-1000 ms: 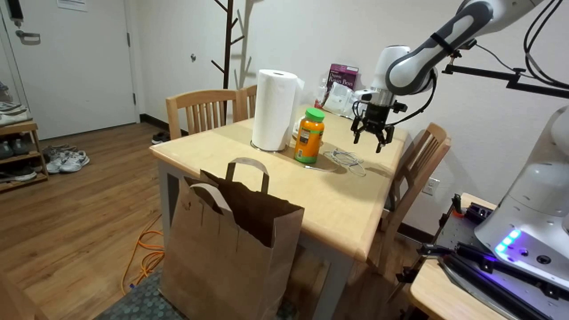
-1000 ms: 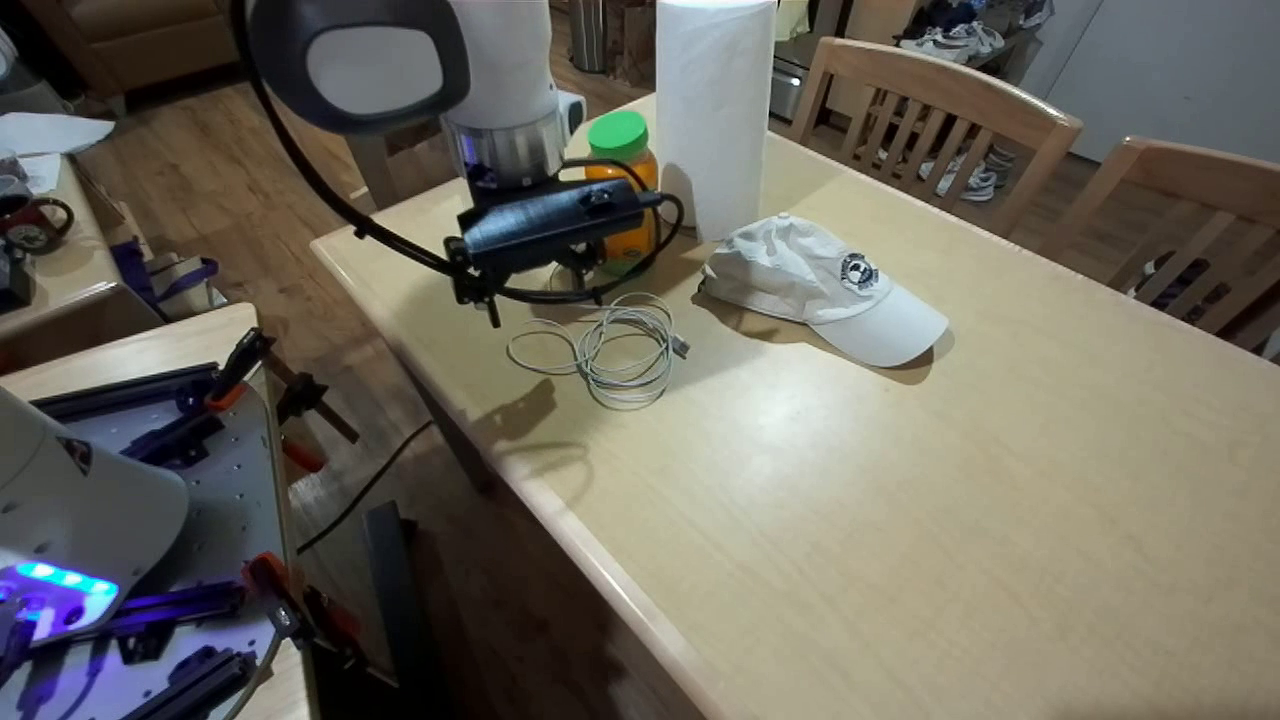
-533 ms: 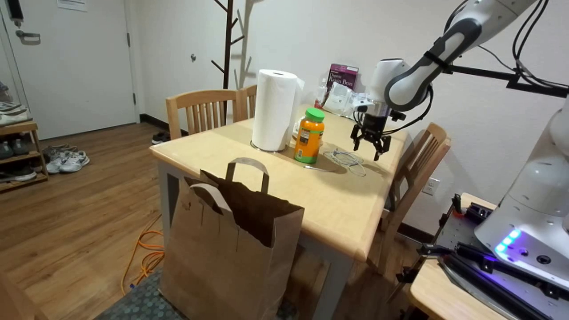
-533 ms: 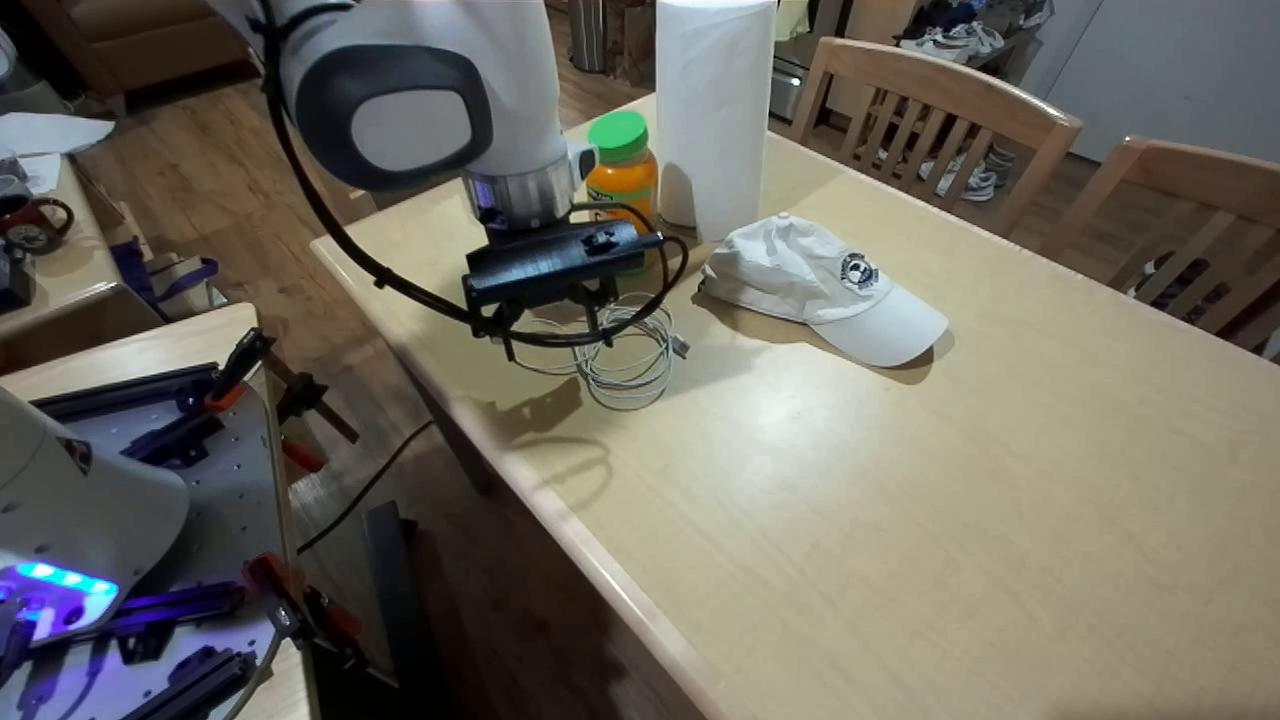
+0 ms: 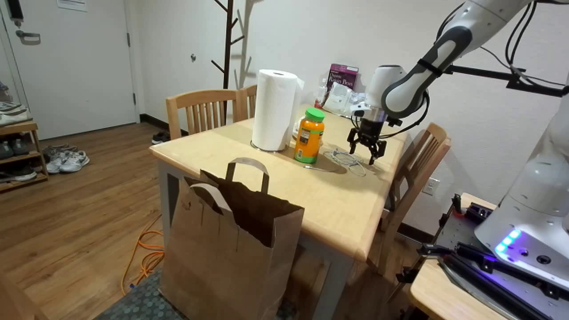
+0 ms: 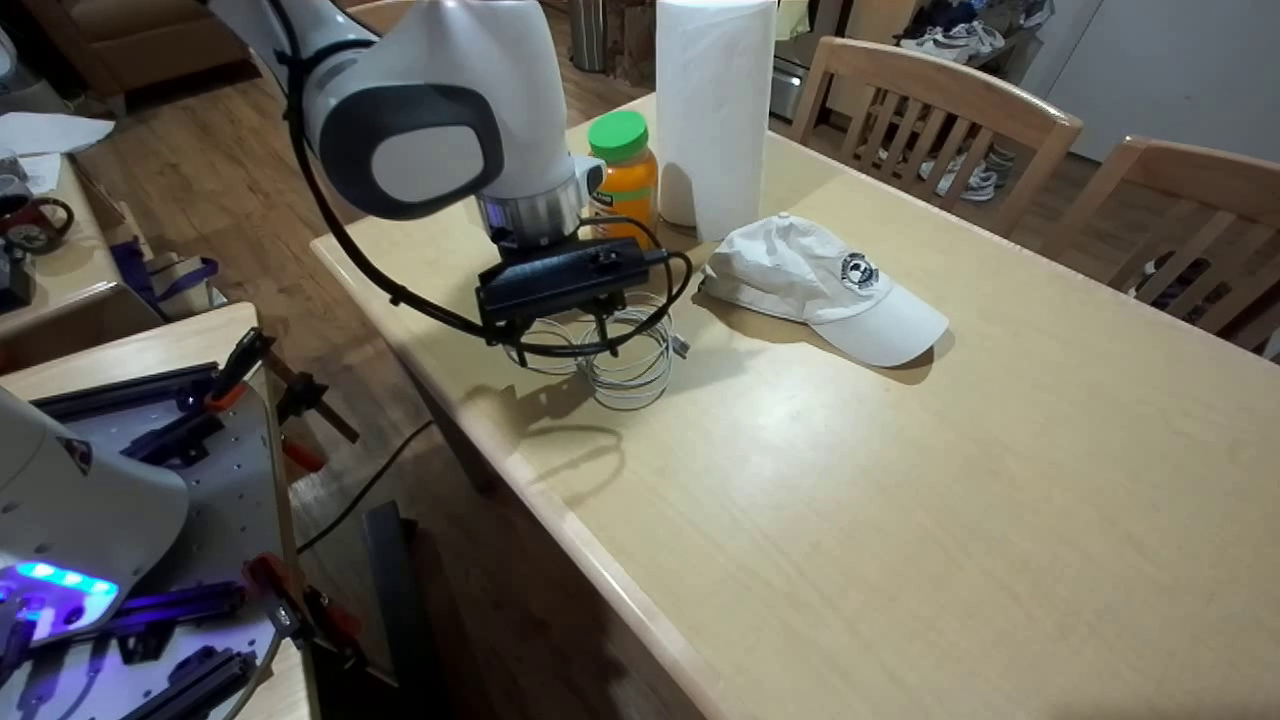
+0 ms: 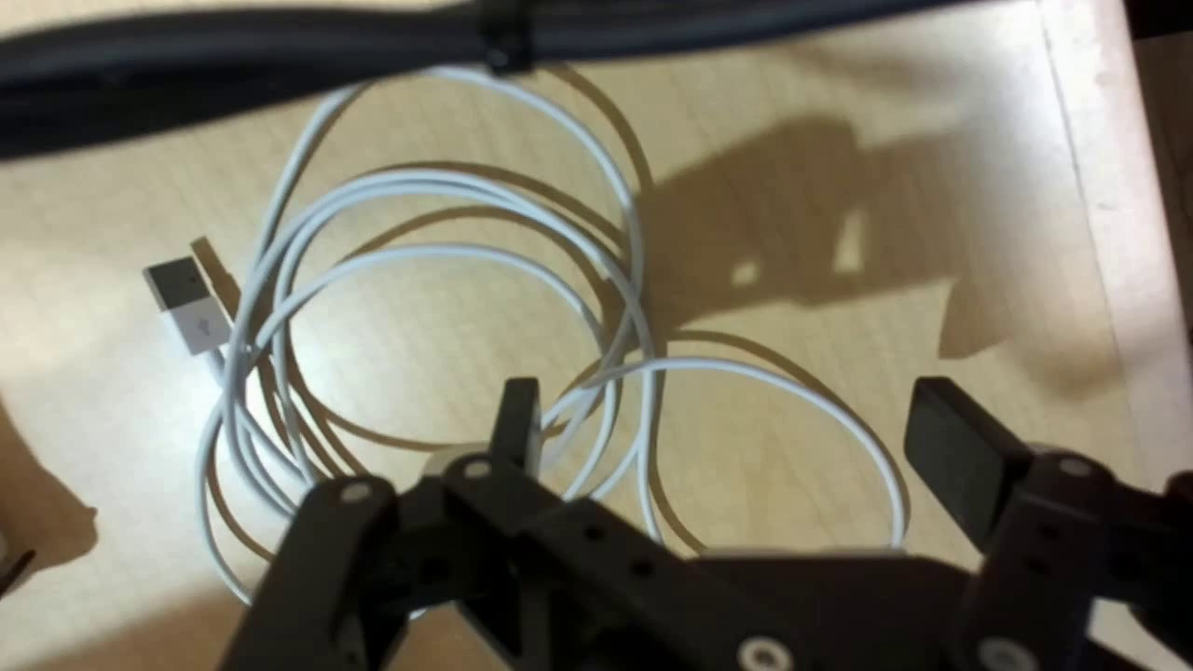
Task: Put the white cable in the brown paper bag
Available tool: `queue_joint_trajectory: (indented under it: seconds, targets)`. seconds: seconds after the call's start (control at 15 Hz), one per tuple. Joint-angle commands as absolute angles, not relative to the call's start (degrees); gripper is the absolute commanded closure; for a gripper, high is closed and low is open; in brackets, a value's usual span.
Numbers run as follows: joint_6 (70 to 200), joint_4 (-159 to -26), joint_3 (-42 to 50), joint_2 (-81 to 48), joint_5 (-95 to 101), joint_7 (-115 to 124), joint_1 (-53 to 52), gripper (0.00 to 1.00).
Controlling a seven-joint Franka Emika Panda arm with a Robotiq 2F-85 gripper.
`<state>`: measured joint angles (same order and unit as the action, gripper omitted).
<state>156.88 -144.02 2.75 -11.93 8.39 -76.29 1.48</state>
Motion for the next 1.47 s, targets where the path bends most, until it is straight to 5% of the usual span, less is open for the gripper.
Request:
queue_joint_trajectory:
  seconds: [0.0,0.27,0.33,1.13,1.4]
  targets:
    - [159.1,-143.7,-0.6,-14.1,5.8,-78.2,4.4,0.00]
    - [158.6,-143.6,-2.2,-15.6,4.5,-78.4,6.1,0.00]
    - [158.3,-143.5,-2.6,-15.8,4.2,-78.6,6.6,0.25]
    - [159.1,-143.8,-3.4,-11.8,3.5,-77.8,7.6,0.99]
    - [159.0,-144.0,-4.0,-9.5,1.0,-78.7,7.7,1.00]
